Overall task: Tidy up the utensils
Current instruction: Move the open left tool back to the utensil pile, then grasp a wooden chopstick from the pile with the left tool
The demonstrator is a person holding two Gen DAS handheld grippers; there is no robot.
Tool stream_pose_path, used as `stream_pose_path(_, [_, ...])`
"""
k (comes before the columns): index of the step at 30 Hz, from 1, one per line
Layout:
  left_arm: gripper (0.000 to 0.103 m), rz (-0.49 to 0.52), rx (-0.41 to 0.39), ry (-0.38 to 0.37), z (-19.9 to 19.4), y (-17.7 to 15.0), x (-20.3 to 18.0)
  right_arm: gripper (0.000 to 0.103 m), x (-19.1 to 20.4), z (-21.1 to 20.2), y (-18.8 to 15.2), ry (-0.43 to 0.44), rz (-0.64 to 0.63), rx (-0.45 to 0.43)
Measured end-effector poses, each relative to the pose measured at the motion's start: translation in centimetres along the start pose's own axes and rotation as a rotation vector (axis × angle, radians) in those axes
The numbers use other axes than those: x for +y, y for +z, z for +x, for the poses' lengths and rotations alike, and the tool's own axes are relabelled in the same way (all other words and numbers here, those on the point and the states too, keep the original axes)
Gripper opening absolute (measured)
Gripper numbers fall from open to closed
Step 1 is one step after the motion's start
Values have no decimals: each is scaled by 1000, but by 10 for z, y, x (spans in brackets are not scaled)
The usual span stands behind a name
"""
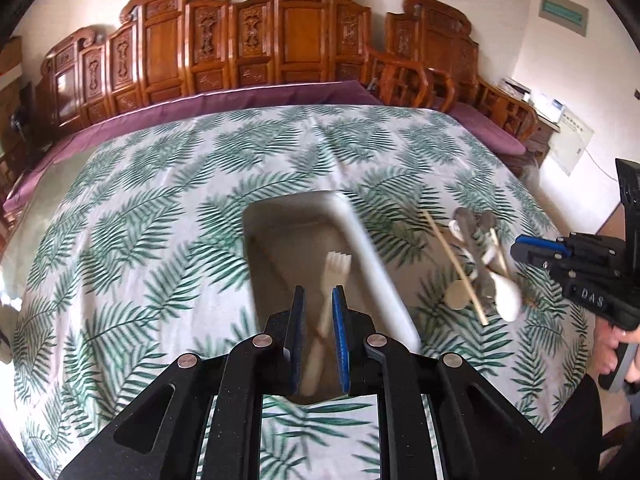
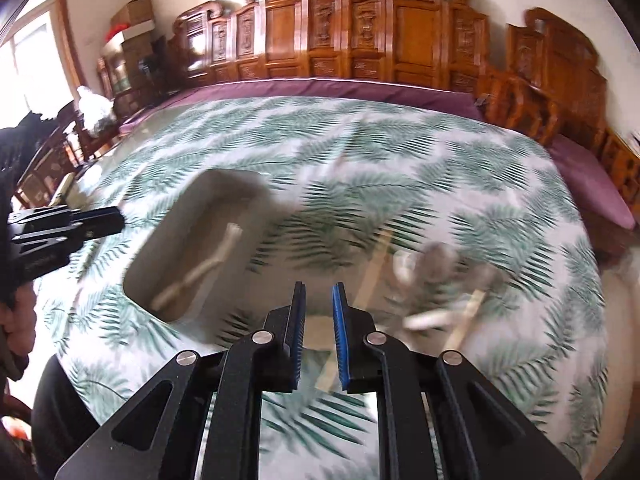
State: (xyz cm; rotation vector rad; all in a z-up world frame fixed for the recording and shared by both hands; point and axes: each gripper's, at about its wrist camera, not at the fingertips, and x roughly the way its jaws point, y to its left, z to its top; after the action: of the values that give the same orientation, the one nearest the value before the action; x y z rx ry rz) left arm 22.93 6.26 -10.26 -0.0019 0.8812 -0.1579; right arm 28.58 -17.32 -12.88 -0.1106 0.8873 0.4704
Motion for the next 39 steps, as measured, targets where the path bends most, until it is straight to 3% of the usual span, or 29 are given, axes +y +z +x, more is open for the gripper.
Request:
stream_pose_path(8, [13, 58, 21, -57, 16, 0, -54, 15, -56, -18, -33, -49, 76, -6])
stream_pose_path(18, [14, 92, 84, -90, 54, -3, -105, 24, -69, -13, -59, -23, 99, -4])
stream_pose_path(39, [14, 36, 228, -111, 155, 20, -149, 24, -109, 10, -76, -26, 148, 54])
